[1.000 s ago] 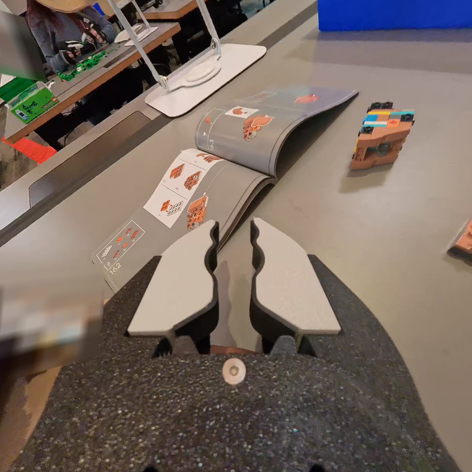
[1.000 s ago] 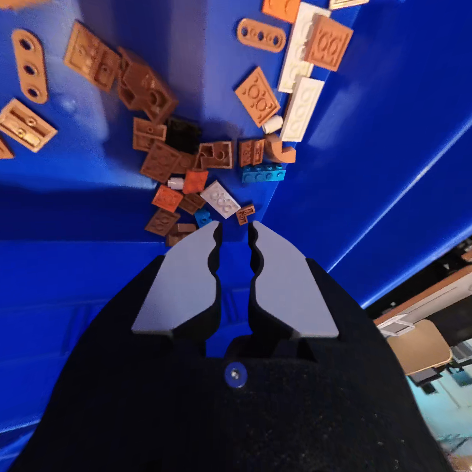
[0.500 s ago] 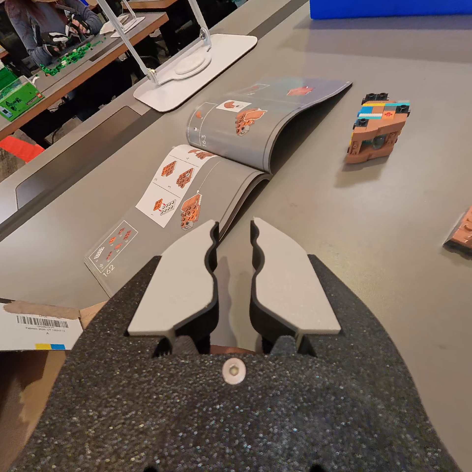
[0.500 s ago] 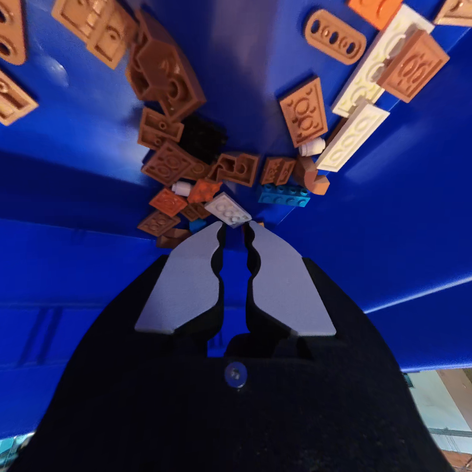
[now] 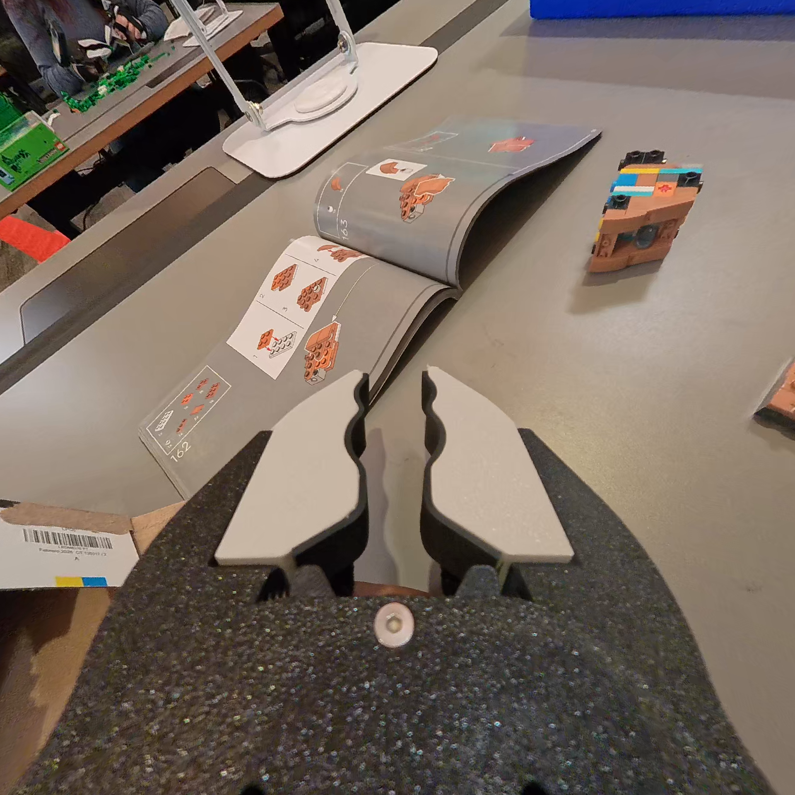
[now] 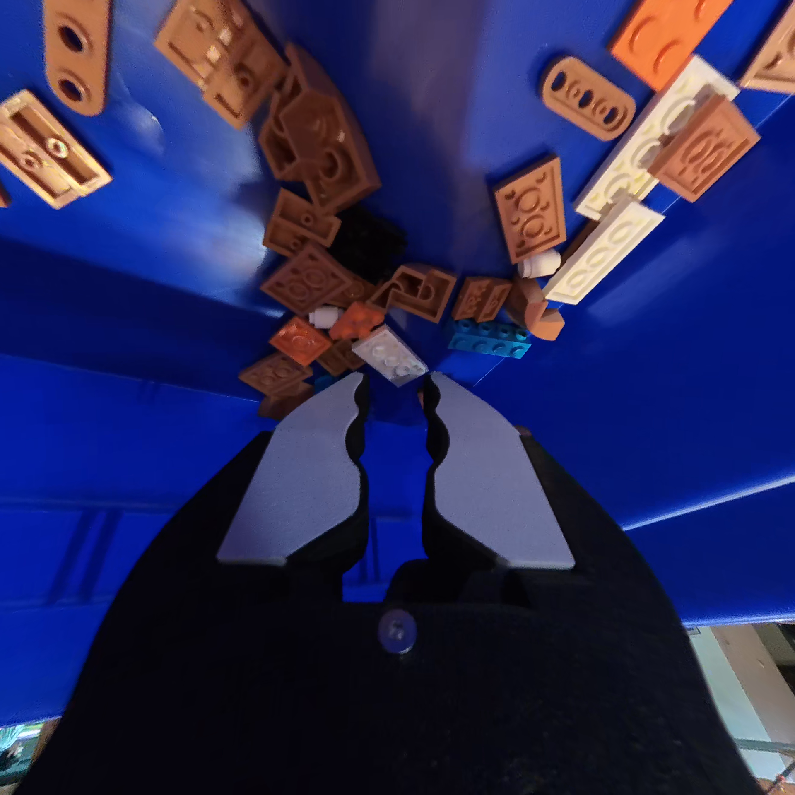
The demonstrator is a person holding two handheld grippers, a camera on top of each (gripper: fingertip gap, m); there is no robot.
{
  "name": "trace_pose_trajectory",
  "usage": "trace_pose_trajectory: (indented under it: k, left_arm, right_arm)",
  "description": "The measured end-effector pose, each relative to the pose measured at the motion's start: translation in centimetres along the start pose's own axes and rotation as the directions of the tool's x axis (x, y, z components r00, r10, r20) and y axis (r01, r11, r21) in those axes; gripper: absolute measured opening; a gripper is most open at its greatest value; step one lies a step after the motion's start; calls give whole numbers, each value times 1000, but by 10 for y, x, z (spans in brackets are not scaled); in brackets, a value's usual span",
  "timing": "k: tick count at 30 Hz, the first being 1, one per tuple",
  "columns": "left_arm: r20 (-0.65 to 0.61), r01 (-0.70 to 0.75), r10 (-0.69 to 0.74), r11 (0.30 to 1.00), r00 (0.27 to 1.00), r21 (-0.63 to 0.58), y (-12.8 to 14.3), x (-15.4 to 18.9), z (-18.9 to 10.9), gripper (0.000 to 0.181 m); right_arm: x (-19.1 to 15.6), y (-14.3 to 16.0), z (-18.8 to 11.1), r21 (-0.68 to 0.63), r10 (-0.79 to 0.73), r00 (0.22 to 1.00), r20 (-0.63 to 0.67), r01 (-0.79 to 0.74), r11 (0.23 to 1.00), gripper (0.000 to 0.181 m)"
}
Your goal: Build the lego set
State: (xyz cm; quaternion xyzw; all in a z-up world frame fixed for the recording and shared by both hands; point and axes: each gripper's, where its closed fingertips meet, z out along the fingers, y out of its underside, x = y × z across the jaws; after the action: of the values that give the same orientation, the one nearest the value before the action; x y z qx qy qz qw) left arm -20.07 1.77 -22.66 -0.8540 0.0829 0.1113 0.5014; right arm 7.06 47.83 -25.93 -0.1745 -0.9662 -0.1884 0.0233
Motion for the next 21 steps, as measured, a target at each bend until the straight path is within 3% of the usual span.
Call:
trace_pose_trajectory:
  k: [9, 21]
  left_arm:
    - [-1, -2, 2, 1000, 1000, -7, 1, 0, 0, 23]
    - [0, 4, -4, 1000, 1000, -23, 3, 0, 2, 23]
  right_arm:
    - [1, -2, 0, -9, 9, 1000, -14, -9, 1000, 19]
    - [7, -3, -1, -58, -163, 981, -105, 157, 986, 31]
